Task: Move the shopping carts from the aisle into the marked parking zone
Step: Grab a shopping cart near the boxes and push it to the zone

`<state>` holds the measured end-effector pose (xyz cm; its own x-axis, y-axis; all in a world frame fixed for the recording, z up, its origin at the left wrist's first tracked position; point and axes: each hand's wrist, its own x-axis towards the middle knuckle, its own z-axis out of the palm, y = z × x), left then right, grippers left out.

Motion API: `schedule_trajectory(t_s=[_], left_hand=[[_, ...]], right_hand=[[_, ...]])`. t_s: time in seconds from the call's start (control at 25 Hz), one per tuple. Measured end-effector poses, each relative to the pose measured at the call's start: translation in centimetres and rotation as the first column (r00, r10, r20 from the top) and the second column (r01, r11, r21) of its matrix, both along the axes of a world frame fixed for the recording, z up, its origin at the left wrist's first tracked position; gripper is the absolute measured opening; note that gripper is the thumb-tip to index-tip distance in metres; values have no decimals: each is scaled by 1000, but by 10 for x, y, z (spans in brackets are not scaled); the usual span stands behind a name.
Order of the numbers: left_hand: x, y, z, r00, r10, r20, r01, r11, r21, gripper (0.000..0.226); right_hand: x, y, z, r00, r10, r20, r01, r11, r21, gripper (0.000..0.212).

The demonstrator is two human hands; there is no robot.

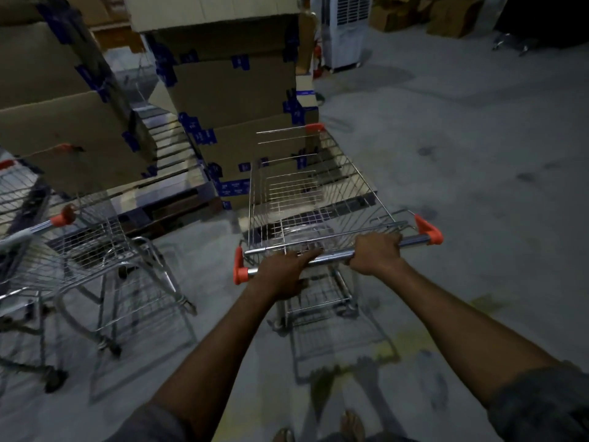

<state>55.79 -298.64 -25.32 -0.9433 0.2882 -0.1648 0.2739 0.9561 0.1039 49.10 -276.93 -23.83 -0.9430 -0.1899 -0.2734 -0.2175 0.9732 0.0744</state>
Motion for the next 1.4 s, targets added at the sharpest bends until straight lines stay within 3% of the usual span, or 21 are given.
schedule_trajectory(t_s=[0.16, 0.48, 0.72, 0.96, 1.08, 1.2, 1.4], left_hand=[[12, 22, -16, 988, -86, -132, 87, 996, 6, 39], [25, -1, -31, 902, -312, -299, 329, 944, 8, 40], [41, 38, -24, 915, -389, -103, 394, 918, 37, 53], [60, 100, -26, 818, -560, -130, 573, 812, 108, 45], [55, 130, -28, 755, -650, -92, 656, 742, 139, 46], [44, 157, -31, 730, -682, -43, 681, 720, 133, 60], [37, 213, -33, 709, -705, -1, 699, 702, 134, 65]], right_hand=[[22, 31, 0, 997, -64, -37, 66, 996, 67, 49], [95, 29, -8, 986, -159, -46, 161, 985, 62, 34], [159, 55, -30, 949, -300, -100, 291, 952, -96, 32], [232, 107, -41, 856, -474, -205, 399, 859, -319, 39], [244, 135, -35, 868, -486, -99, 449, 855, -262, 55], [251, 157, -34, 850, -520, -87, 489, 839, -240, 67], [262, 192, -37, 802, -593, -65, 558, 785, -270, 48]])
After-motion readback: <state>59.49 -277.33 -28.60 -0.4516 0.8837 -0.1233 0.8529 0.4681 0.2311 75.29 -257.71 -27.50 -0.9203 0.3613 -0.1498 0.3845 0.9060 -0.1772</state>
